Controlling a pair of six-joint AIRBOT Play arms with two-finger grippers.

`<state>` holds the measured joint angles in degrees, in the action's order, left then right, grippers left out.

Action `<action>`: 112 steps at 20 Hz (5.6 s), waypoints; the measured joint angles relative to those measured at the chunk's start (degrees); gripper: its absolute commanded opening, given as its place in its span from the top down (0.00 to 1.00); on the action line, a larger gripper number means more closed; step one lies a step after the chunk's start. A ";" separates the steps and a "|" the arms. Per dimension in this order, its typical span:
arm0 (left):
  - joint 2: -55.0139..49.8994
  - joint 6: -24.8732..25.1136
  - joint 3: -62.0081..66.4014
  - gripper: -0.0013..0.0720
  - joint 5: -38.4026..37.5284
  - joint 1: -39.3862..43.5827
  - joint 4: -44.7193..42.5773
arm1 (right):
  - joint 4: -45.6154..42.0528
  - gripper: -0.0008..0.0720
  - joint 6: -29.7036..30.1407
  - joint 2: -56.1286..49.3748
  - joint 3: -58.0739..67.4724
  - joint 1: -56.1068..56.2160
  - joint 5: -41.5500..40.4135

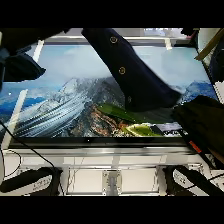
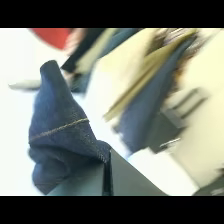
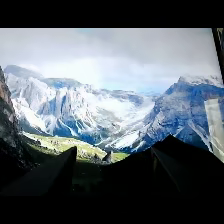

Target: Fold the clothes and pants, and hang the long-sleeved shirts on hangers.

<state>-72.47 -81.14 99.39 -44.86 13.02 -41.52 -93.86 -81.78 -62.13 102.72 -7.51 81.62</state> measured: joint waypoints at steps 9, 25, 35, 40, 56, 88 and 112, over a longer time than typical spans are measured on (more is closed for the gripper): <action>0.98 -16.83 -19.37 0.96 -29.05 3.65 -37.20 | 9.92 0.27 0.39 -5.35 -17.79 0.00 -4.79; 7.48 -17.35 -26.73 0.00 -13.40 -9.14 -45.42 | 53.07 0.27 16.24 -6.71 -46.95 1.40 -21.59; -17.53 -4.68 -15.80 0.01 -12.24 -15.61 -35.65 | 57.07 0.27 15.50 -19.08 -47.41 10.71 -33.59; -31.12 -1.03 -2.99 0.01 -20.35 -15.63 -30.49 | 60.85 0.27 15.41 -24.59 -47.39 11.37 -37.73; -38.86 2.60 2.16 0.95 -24.83 -14.25 -19.58 | 61.72 0.27 16.90 -26.38 -47.39 11.45 -37.42; -40.61 6.82 2.25 0.95 -19.98 -10.95 -11.74 | 52.02 0.27 11.89 -23.65 -47.80 14.21 -28.61; -40.57 7.06 2.25 0.95 -20.96 -12.04 -10.25 | 65.33 0.60 21.33 -26.40 -55.78 11.32 -34.36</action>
<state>-113.03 -74.08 101.65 -65.82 0.97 -51.77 -28.53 -60.45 -88.53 46.94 3.81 47.27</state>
